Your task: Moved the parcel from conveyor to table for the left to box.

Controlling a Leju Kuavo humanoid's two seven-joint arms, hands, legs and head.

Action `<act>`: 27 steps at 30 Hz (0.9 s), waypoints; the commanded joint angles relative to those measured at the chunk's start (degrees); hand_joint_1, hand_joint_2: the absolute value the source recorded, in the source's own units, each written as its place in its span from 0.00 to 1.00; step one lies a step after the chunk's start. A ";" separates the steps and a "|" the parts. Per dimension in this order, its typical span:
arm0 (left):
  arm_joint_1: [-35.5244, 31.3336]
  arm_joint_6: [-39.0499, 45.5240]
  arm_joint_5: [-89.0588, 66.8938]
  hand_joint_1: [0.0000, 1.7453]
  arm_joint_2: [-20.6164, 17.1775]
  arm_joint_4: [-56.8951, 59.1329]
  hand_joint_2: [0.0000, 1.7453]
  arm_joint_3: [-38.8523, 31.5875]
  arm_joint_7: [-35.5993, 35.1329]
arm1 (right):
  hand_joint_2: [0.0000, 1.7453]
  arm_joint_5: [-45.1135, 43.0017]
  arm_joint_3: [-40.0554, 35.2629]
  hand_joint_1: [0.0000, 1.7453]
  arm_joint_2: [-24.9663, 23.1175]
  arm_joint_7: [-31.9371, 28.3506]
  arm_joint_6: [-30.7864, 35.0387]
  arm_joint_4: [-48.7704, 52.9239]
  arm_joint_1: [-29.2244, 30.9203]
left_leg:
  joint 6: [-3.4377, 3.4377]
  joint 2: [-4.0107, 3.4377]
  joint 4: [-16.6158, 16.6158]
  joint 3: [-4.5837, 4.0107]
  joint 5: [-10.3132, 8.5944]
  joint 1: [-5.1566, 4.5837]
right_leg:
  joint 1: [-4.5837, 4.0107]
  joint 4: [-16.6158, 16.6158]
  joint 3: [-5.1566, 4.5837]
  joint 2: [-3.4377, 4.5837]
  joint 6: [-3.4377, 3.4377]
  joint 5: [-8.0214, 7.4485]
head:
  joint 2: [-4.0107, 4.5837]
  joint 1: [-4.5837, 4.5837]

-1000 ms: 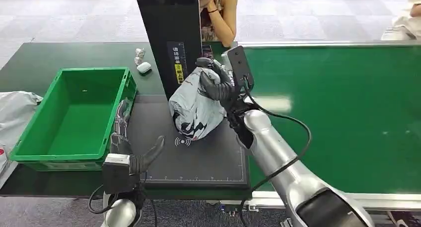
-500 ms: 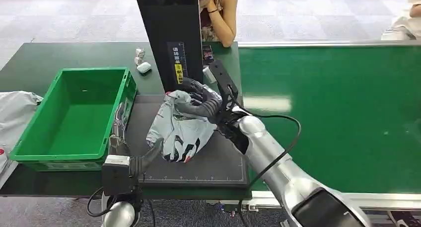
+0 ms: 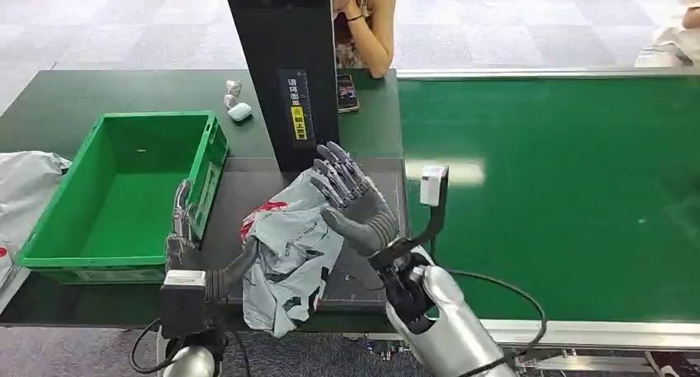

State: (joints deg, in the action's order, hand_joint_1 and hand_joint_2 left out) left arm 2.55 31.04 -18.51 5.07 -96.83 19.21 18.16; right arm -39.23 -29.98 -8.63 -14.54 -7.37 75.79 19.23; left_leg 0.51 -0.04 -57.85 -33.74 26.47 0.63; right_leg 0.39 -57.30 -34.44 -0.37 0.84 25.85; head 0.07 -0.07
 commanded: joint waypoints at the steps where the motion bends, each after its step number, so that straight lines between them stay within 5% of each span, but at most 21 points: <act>1: 2.34 -1.66 -2.65 0.00 1.37 -3.52 1.00 -2.24 -2.46 | 1.00 4.51 11.50 0.00 2.52 -0.52 3.37 13.26 -15.26 | -0.03 0.16 0.12 0.24 0.07 0.00 | 0.00 0.15 0.32 -0.14 -0.05 0.08 | 0.00 0.00; 12: 3.16 -4.08 -3.85 0.00 1.10 -4.78 1.00 -0.70 -4.04 | 1.00 6.56 15.06 0.00 1.32 -0.61 4.99 16.97 -18.65 | -0.02 0.04 0.07 0.16 0.04 0.00 | 0.00 0.07 0.19 -0.02 -0.02 0.03 | 0.00 0.02; 18: 1.27 -10.95 -8.71 0.00 -0.25 -1.94 1.00 4.92 -7.81 | 1.00 5.90 16.77 0.00 0.75 -1.00 6.39 18.93 -19.41 | -0.03 0.13 0.12 0.30 0.05 -0.02 | 0.02 0.11 0.34 -0.10 -0.03 0.07 | 0.00 0.02; 23: -1.72 -30.15 -15.77 0.00 -5.72 0.54 1.00 13.27 -15.61 | 1.00 5.36 17.31 0.00 0.57 -1.03 6.51 19.25 -19.43 | -0.02 0.11 0.17 0.33 0.01 -0.03 | 0.03 0.15 0.35 -0.07 -0.02 0.04 | 0.00 0.02; 27: -1.44 -30.80 -15.73 0.00 -5.86 0.11 1.00 12.57 -15.47 | 1.00 5.37 17.48 0.00 0.68 -1.03 6.48 19.47 -19.80 | 0.00 -0.01 0.10 0.22 0.02 -0.01 | 0.01 0.09 0.22 0.02 0.00 0.01 | 0.00 0.02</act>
State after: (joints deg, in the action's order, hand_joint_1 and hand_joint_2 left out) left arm 3.86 2.35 -33.42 3.87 -100.93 26.98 3.73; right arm -33.55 -14.84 -7.93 -15.45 -1.40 95.87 -0.25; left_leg 0.51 -0.10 -57.86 -33.71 26.49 0.62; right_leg 0.40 -57.31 -34.41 -0.30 0.85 25.83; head 0.07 -0.04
